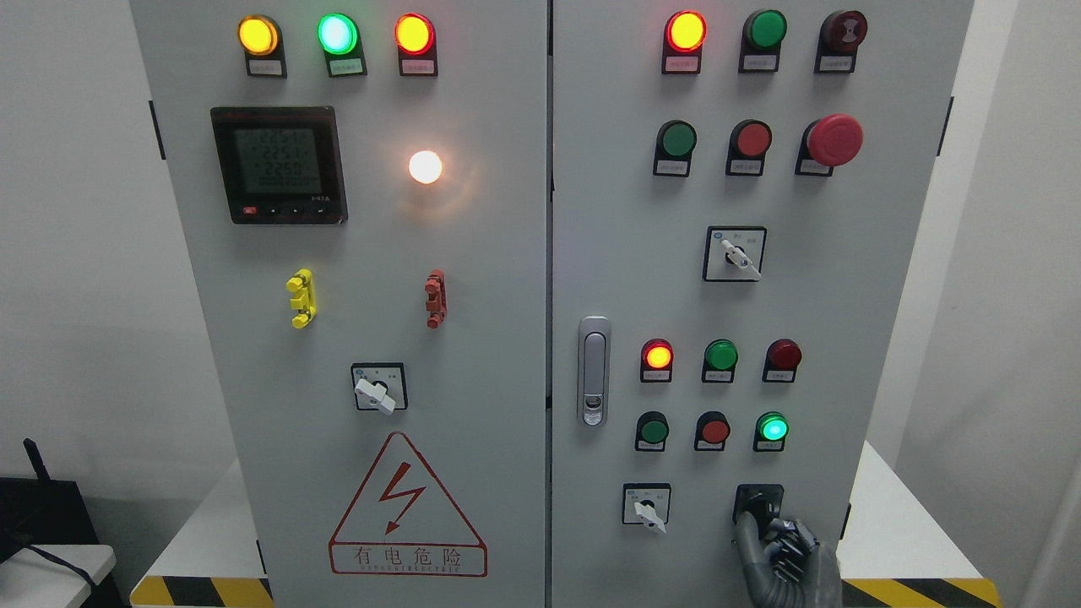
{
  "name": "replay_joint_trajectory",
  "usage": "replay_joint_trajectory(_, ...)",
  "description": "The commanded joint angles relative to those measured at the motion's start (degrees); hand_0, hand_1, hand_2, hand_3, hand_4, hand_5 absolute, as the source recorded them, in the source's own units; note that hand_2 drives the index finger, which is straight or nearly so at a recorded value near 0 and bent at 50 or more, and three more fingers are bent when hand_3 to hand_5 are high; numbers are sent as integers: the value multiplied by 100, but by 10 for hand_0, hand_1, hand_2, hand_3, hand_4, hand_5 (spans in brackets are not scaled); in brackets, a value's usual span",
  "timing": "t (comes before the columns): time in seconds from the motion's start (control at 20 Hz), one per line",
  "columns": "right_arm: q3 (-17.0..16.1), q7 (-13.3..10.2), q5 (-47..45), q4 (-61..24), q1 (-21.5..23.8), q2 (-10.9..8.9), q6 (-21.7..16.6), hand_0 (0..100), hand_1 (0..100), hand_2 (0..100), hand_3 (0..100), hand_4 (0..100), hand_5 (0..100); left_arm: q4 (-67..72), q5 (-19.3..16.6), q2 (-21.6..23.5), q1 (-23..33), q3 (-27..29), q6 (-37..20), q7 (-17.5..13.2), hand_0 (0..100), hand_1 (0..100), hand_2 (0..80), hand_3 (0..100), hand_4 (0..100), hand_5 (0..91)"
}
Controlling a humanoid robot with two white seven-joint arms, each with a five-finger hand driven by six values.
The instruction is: Trip black knob to open circuit
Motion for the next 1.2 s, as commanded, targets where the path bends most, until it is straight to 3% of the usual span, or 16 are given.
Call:
replay_joint_trajectory(0.0, 96, -4, 120, 6, -6, -1, 6, 495, 667, 598, 937, 944, 968, 0, -193, 1, -44, 0, 2, 1, 120, 389, 0, 0, 0, 0)
replay_joint_trajectory(1.15, 87, -4, 603, 41, 3, -1, -29, 486, 680, 591, 925, 935, 965, 0, -185, 1, -44, 0, 2, 1, 120, 389, 0, 0, 0, 0)
